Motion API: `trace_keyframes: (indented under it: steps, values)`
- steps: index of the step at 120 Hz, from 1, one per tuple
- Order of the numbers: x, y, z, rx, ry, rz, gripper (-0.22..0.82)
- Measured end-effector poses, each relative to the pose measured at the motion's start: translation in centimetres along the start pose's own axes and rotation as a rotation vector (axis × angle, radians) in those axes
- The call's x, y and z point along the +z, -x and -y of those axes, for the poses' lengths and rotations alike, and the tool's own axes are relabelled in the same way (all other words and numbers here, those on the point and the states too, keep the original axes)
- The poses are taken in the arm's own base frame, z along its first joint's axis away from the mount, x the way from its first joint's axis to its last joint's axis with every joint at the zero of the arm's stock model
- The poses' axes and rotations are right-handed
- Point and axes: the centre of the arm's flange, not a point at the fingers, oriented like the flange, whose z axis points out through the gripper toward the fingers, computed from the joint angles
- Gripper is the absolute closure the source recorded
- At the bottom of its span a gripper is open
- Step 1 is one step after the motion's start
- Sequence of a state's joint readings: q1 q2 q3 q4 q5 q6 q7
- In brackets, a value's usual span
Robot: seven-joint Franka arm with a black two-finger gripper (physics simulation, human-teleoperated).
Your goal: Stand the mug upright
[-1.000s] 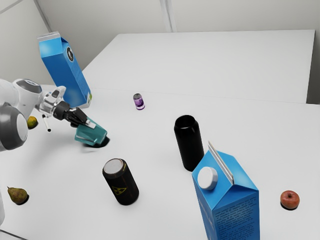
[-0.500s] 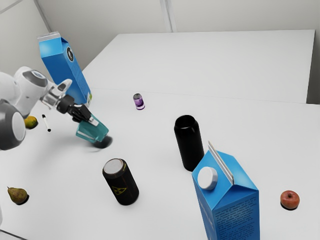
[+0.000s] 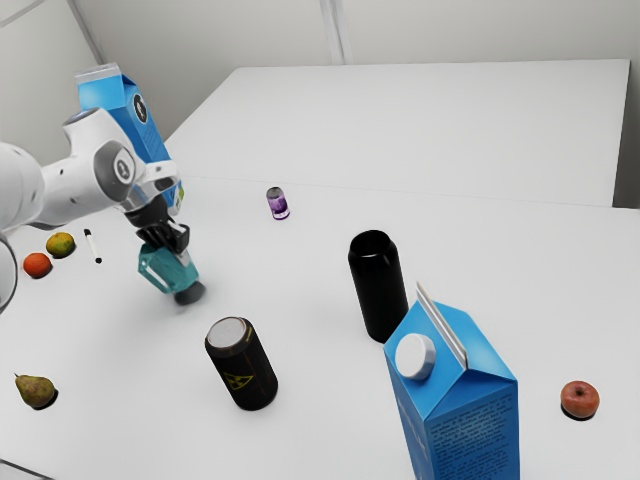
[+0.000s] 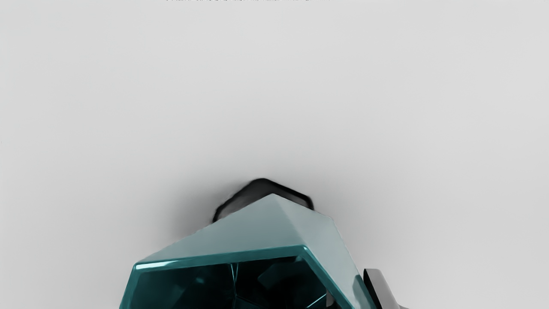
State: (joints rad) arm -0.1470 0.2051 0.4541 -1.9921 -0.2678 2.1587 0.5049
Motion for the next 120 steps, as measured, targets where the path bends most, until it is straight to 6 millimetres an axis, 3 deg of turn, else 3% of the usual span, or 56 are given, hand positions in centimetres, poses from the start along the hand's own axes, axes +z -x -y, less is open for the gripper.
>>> trace_keyframes:
  steps: [49,120]
  values:
    - [2.3,1.2,-2.7,-0.216,-0.062,0.009,0.78]
    - [4.4,1.5,-6.2,-0.347,-0.191,0.072,0.78]
